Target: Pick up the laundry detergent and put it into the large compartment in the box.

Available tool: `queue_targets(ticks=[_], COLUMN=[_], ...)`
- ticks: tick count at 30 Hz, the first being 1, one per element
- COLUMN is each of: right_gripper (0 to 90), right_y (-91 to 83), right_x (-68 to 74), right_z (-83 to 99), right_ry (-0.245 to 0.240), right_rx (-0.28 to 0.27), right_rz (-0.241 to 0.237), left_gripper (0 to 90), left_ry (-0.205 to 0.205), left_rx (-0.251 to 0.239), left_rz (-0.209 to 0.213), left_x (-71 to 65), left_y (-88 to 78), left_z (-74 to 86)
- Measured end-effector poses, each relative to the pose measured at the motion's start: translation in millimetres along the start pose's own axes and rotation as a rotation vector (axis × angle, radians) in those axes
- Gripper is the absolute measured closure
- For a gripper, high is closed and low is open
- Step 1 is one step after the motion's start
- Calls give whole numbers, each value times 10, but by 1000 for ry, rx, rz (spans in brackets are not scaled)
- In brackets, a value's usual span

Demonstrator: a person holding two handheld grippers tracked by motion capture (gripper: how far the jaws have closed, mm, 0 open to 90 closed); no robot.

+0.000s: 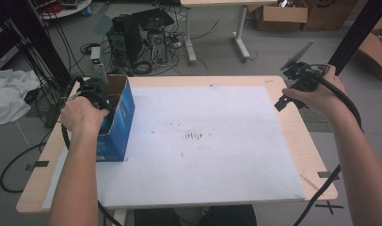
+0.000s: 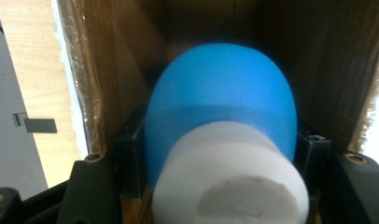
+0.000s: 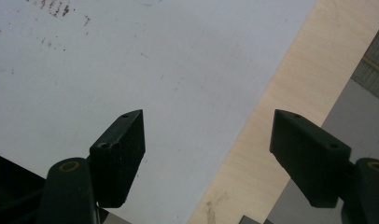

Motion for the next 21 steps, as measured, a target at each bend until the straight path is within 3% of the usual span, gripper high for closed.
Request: queue_targets(ticks=[21], right_gripper=[267], right_y=[31], right_x=[-15], right_z=[17], right_ry=[8], right_rx=[1], right_rz=[-10], left_gripper=[376], left_ry=[-7], left_rx=[-10], left_rz=[14], left_x=[19], left_y=[22], left_z=[3])
Point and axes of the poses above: each handheld gripper's, and its own axes: y roughly forward along the jaws, z roughly out of its underside, x roughly to its left, the point moved 1 cm from there along y, roughly forward along the jaws, and after that the axes turned 10 degrees about -z, right-handed, at the moved point
